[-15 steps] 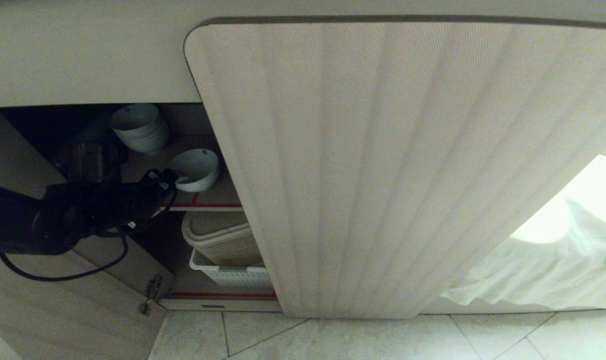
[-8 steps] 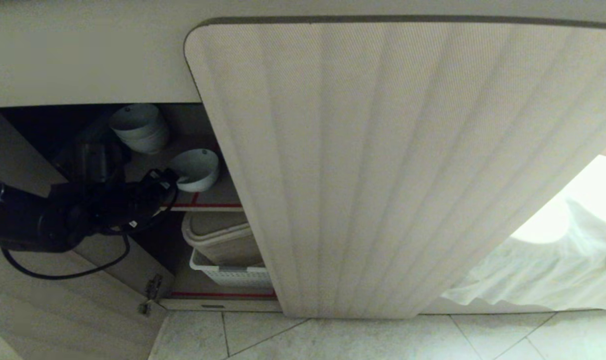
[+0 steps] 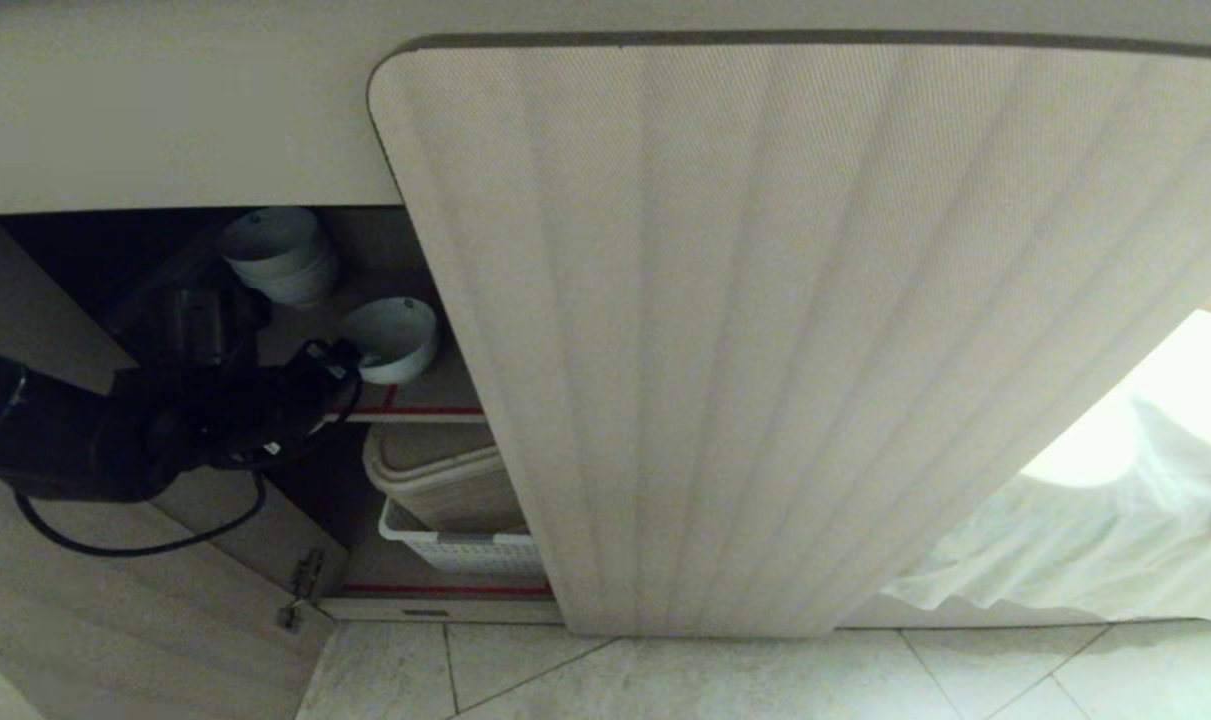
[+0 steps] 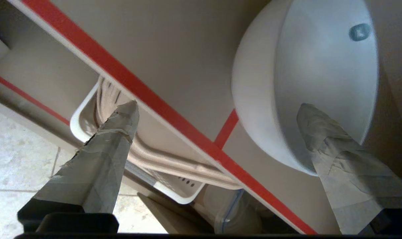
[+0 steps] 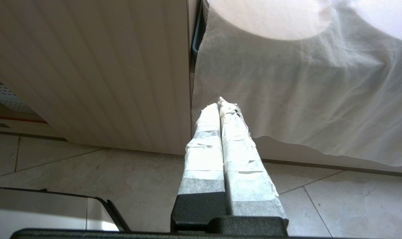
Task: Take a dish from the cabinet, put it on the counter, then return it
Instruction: Take the bowl from the cabinet
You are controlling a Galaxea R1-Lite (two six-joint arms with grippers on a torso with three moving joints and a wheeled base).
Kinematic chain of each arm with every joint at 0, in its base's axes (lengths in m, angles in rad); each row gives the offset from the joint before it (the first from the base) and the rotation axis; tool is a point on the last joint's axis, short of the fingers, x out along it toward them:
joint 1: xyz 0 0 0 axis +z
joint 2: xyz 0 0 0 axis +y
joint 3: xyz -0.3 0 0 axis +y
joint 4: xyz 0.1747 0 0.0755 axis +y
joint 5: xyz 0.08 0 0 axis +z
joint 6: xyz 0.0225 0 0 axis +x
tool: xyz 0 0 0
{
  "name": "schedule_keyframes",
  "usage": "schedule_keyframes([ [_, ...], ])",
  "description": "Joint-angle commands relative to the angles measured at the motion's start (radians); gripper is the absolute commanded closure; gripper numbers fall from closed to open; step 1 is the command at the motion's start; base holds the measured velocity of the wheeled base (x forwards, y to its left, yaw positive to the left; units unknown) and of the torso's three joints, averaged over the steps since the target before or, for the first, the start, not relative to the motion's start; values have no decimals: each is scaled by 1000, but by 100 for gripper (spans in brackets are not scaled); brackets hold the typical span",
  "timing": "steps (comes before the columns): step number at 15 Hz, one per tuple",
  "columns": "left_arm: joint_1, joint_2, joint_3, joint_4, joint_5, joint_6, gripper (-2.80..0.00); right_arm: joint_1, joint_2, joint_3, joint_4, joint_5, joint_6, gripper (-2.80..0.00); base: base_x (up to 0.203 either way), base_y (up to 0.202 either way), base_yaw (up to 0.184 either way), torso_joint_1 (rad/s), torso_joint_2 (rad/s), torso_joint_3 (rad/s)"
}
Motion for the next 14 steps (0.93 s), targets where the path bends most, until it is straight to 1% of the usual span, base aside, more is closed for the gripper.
schedule_keyframes([
  [1,-1,1,-2,-4,2,-5,-280,1,0,0,0,1,-1,0,0,0,0,0,0,0],
  [3,-1,1,-7,-4,7,-5,-280,0,0,0,0,0,-1,0,0,0,0,0,0,0],
  [4,0,3,-9,-4,8,-5,0,1,0,0,0,1,-1,0,0,0,0,0,0,0],
  [14,-1,1,-57,5,7,-5,0,1,0,0,0,1,-1,0,0,0,0,0,0,0],
])
